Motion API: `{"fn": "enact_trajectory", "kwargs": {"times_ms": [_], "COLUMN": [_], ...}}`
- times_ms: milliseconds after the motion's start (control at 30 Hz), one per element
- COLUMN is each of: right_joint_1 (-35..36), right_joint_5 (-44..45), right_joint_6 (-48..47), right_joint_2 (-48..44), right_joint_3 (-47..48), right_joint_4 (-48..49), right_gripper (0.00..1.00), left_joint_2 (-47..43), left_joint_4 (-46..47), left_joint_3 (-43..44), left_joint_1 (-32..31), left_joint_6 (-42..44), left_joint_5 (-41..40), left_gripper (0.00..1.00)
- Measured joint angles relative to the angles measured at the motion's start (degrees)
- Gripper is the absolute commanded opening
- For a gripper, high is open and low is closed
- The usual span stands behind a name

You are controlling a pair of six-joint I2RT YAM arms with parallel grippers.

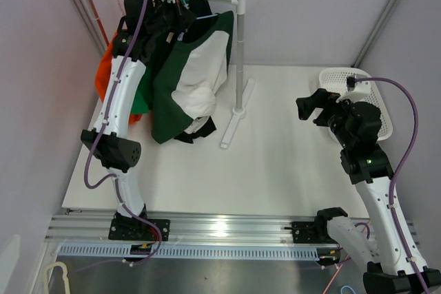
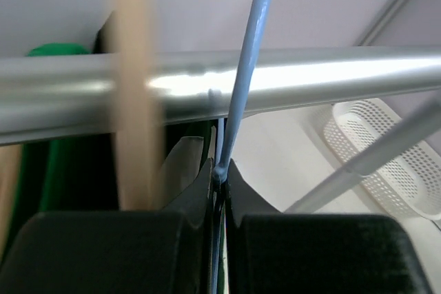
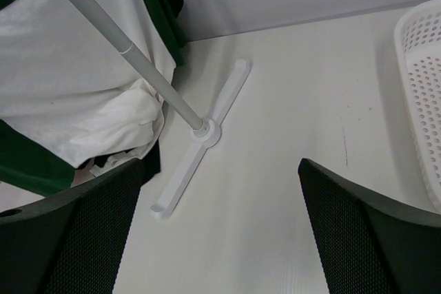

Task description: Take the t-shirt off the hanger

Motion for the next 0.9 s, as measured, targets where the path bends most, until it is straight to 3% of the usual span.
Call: {"fn": "enact_trajectory", "kwargs": {"times_ms": [200, 567, 700, 900], "right_joint_1": [0.00, 0.00, 0.00, 0.15], "right_joint_5": [-0.07, -0.46, -1.62, -4.70], "right_joint_6": [0.02, 0.04, 0.02, 0.04], "right_joint_2": [0.02, 0.09, 0.28, 2.05], "right_joint_3": [0.00, 0.00, 0.00, 2.21], "right_joint_4": [-0.02, -0.24, -0.02, 0.66], "right_gripper": [1.00, 0.99, 1.00, 1.00], "left_joint_2": [-0.66, -2.56, -4.76, -15.28], "left_joint_4": [0.07, 0.22, -1.03, -1.68], "left_joint_3": [0.15, 0.26, 0.00, -8.17], "left_joint_1": [-3.52, -4.20, -6.01, -8.85], "left_joint_6": [0.48, 0.83, 0.85, 0.26], "left_joint_5": [0.46, -0.55, -5.68, -16.31], "left_gripper": [0.01, 0.01, 0.01, 0.01]}}
